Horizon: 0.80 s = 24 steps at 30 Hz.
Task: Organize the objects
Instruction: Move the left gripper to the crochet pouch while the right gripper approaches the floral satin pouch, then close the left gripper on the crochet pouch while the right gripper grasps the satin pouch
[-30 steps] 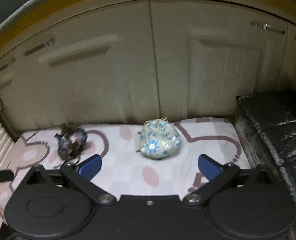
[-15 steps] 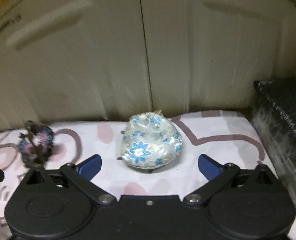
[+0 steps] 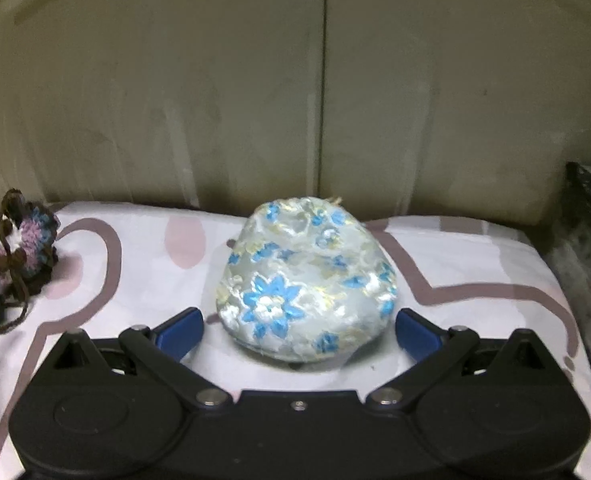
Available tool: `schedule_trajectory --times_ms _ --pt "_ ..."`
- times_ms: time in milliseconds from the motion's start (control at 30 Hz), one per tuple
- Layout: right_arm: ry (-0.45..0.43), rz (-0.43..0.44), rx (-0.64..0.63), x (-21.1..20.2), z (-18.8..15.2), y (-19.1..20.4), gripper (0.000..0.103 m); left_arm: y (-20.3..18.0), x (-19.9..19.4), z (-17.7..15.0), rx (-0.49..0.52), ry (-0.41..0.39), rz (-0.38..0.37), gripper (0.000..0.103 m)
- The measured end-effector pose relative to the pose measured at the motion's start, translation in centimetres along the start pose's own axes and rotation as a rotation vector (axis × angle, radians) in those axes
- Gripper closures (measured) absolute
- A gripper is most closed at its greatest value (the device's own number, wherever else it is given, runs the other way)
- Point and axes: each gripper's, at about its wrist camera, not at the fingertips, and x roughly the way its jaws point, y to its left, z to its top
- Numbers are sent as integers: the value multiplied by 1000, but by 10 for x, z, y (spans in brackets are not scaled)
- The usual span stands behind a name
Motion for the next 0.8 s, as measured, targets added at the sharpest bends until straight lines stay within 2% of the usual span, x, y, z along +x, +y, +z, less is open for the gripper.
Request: schedule_trajectory --times_ms 200,333,433,567,633,733,800 --pt "1 -2 -8 9 8 2 0 -7 15 6 56 -30 -7 0" --pt "-3 -15 -13 17 14 4 0 -9 19 7 50 -57 2 2" --pt "0 -12 0 20 16 2 0 -7 19 8 30 -80 14 13" --pt "-7 -13 -1 19 15 3 1 -4 21 6 25 -73 21 27" --pt "-21 -22 -3 14 14 4 16 -1 20 5 10 -73 14 33" --pt "-29 -31 -5 8 13 7 18 2 17 4 -13 -71 -8 45" --pt "-29 -27 -2 5 12 8 18 3 15 3 -19 -63 -11 49"
